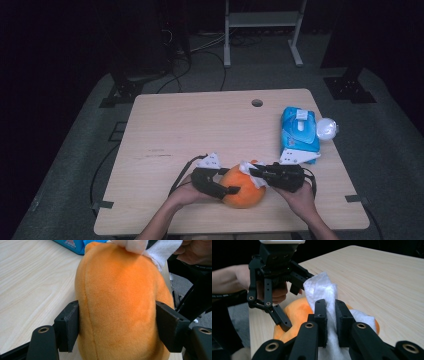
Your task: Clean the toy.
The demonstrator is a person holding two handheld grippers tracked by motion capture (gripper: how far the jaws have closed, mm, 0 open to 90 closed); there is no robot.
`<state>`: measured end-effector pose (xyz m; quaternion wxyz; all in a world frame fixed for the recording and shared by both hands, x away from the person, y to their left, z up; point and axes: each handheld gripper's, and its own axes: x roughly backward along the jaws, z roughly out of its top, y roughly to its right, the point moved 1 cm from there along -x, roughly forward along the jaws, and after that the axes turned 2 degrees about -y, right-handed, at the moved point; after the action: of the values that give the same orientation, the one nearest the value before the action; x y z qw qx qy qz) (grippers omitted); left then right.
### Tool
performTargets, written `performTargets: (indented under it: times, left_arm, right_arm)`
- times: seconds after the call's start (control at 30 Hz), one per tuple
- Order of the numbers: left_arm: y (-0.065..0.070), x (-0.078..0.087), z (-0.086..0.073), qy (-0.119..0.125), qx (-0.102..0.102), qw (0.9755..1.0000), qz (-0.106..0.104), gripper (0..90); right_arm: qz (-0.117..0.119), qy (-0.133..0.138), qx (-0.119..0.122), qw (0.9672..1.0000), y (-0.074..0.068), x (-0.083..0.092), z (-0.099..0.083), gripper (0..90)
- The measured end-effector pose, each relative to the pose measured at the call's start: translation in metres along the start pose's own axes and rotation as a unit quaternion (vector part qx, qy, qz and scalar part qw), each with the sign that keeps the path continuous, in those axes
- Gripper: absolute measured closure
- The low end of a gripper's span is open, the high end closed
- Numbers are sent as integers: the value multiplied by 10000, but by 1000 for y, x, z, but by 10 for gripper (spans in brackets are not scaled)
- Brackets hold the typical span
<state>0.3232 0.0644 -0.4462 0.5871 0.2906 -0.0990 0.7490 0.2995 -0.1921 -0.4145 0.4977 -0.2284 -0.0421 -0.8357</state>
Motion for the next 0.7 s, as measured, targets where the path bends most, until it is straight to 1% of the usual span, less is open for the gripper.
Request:
performTargets:
  times: [0.03, 0.1, 0.17, 0.2, 0.23, 0.33, 0.43, 0.5, 0.57, 0.6, 0.67, 0.7]
  left_arm:
    - [0, 0, 0, 12, 20, 10000, -4, 284]
    - [1, 0, 1, 7, 27, 10000, 7, 284]
    - [3, -1, 4, 32, 42, 10000, 28, 283]
    - [5, -1, 5, 38, 42, 10000, 50, 281]
    - [7, -2, 6, 31, 14, 10000, 82, 279]
    - [14, -6, 11, 22, -88, 9998, 166, 273]
    - [21, -9, 15, -36, -179, 9995, 261, 266]
    - [23, -9, 16, -39, -170, 9996, 231, 239]
    - [21, -6, 16, 49, -161, 9998, 127, 187]
    - [19, -4, 17, 100, -167, 9998, 99, 169]
    - [15, -2, 17, 163, -51, 9998, 55, 120]
    - [12, -3, 16, 160, 18, 9999, 25, 102]
  right_arm:
    - [-21, -14, 25, 10000, 0, 0, 0, 808]
    - [-30, -13, -80, 10000, 6, 1, -1, 810]
    - [-96, -18, -190, 9998, 13, 3, -4, 811]
    - [-106, -3, -262, 9996, 15, 5, -4, 811]
    - [-115, -1, -283, 9995, 15, 5, -4, 811]
    - [-48, 65, -248, 9997, 8, 4, -1, 810]
    - [45, 60, -80, 9999, -1, -1, 4, 810]
    - [55, 1, -8, 10000, -3, -2, 5, 811]
    - [141, 10, -46, 9999, 1, -1, 3, 812]
    - [146, -13, -53, 9999, 1, 0, 3, 812]
    - [120, -56, -14, 9999, 4, 3, 1, 812]
    - [158, -35, -65, 9998, 5, 4, 1, 812]
